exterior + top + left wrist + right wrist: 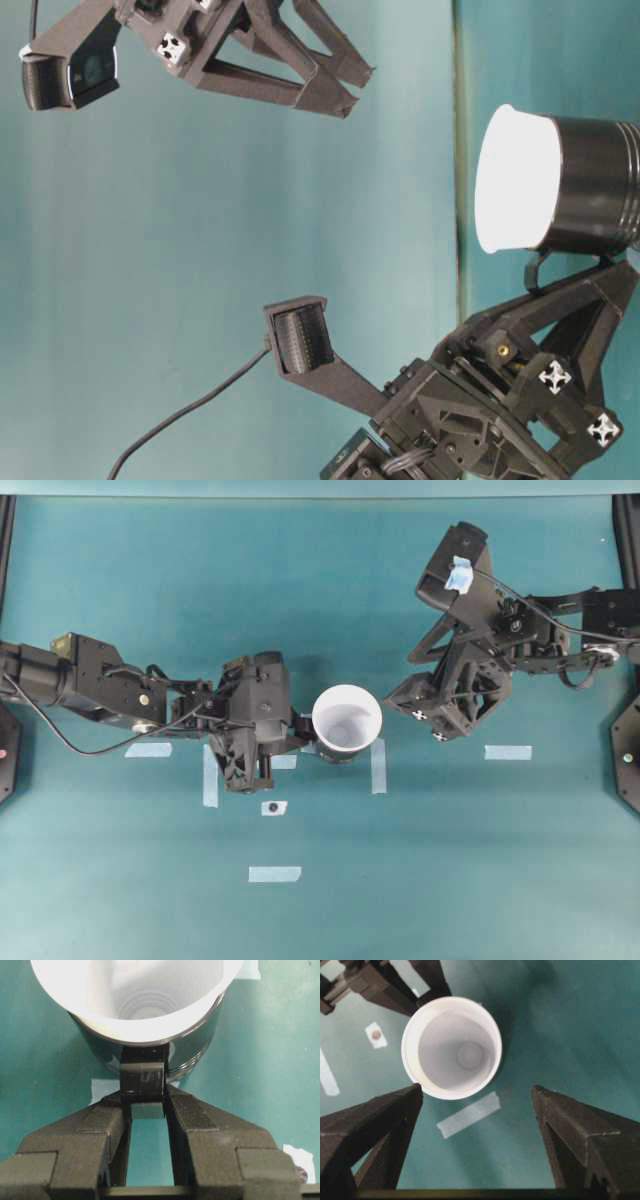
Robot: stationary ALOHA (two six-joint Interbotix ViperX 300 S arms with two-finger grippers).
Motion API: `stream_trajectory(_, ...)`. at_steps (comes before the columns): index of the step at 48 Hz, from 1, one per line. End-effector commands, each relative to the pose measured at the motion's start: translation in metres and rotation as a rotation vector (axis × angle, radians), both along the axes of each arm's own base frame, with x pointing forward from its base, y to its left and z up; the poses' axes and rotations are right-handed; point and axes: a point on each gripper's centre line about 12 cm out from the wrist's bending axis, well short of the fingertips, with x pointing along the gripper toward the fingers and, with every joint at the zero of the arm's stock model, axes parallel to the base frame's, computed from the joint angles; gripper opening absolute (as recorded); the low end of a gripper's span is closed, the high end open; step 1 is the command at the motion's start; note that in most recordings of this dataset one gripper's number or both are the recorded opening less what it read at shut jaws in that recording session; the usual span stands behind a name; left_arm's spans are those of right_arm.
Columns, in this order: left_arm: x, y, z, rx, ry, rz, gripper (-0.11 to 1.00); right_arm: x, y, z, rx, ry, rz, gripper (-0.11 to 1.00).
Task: Holding the cup holder with the left arm, the right arm places the cup into the cup holder.
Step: 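Lower the holder with the cup onto the table with the left gripper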
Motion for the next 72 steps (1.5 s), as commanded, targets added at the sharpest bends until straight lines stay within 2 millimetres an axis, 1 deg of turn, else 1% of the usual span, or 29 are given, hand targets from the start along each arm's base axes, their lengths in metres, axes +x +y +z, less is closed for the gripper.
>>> stream_trajectory(1, 0.003, 0.0, 0.01, 0.0, -0.029, -0.001, 0.25, 0.001, 0.001, 0.008, 0.004, -0.031, -0.006, 0.93)
stream_trajectory(29, 0.002, 0.001, 0.009, -0.002, -0.009, 0.004, 0.26, 0.001, 0.001, 0.007, 0.006, -0.028, -0.006, 0.93)
stream_trajectory(30, 0.002, 0.001, 0.009, -0.002, -0.008, 0.004, 0.27, 0.001, 0.001, 0.008, 0.006, -0.03, -0.006, 0.93)
stream_trajectory(31, 0.002, 0.001, 0.009, -0.002, -0.008, 0.004, 0.31, 0.001, 0.001, 0.008, 0.006, -0.028, -0.006, 0.93)
stream_trajectory(39, 0.002, 0.001, 0.011, 0.0, -0.012, 0.003, 0.79, 0.001, 0.001, 0.008, 0.005, -0.032, -0.006, 0.93)
stream_trajectory(41, 0.002, 0.001, 0.012, 0.0, -0.015, 0.003, 0.88, 0.001, 0.001, 0.008, 0.006, -0.028, -0.006, 0.93)
stream_trajectory(43, 0.002, 0.001, 0.013, 0.0, -0.015, 0.003, 0.92, 0.001, 0.001, 0.008, 0.005, -0.032, -0.006, 0.93)
stream_trajectory(51, 0.002, 0.001, 0.016, 0.002, -0.024, 0.002, 0.88, 0.001, 0.001, 0.008, 0.005, -0.032, -0.006, 0.93)
stream_trajectory(67, 0.002, 0.001, 0.018, 0.003, -0.018, 0.001, 0.89, 0.001, 0.001, 0.008, 0.015, -0.034, -0.018, 0.93)
stream_trajectory(72, 0.001, 0.001, 0.021, 0.004, -0.02, 0.0, 0.89, 0.001, 0.001, 0.007, 0.016, -0.034, -0.019, 0.93)
